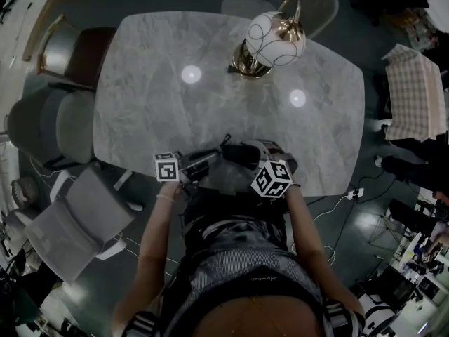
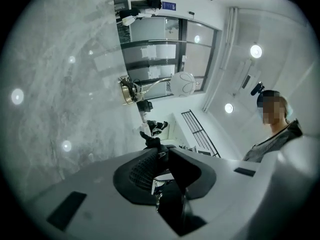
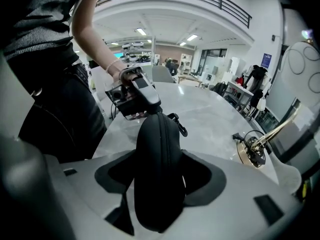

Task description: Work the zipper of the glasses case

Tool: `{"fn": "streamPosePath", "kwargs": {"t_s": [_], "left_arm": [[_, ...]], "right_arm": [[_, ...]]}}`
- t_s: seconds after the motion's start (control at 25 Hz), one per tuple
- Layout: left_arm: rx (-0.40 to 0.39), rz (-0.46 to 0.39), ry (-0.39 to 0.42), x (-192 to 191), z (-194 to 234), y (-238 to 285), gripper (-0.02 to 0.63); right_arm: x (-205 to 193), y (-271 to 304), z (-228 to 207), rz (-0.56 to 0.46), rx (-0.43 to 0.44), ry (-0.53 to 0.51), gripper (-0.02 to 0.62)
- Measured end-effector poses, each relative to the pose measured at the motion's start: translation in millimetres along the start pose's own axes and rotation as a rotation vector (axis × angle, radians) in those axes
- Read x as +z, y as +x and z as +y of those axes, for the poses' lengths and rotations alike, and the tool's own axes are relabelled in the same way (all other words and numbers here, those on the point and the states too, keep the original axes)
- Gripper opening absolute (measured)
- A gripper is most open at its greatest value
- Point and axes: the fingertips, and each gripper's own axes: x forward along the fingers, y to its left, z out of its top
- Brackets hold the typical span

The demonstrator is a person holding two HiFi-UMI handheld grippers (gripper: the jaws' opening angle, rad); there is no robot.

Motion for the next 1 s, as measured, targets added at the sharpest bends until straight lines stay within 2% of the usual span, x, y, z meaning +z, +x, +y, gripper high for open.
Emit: {"fn": "streamPosePath", "kwargs": {"t_s": [0.12, 0.48, 0.6, 0.76, 1.0], "left_arm": [[-0.030, -0.049, -0.040, 4.4, -1.1, -2.0, 0.063], [0.021, -0.004, -0.028, -2.2, 9.2, 4.1, 0.062], [0.071, 0.032, 0.003, -3.3, 13.0, 5.2, 0.011], [0.151, 0.086, 0.033, -7.9, 28.4, 2.1, 0.009], [0.241, 0.120, 0.023, -15.0, 40.9, -6.9, 0.008]], "right_arm": [[-3.6, 1.9, 1.9, 0.010, 0.010, -0.001, 0.314], [-3.9, 7.1, 5.1, 0.023, 0.017, 0.007, 0.314], [-10.4, 12.6, 6.1, 0.065, 0.016, -0.006, 0.314], [-16.6, 23.0, 9.2, 0.111, 0.012, -0.013, 0.314], [-17.3, 33.6, 15.1, 0.168, 0.020, -0.077, 0.313]]}}
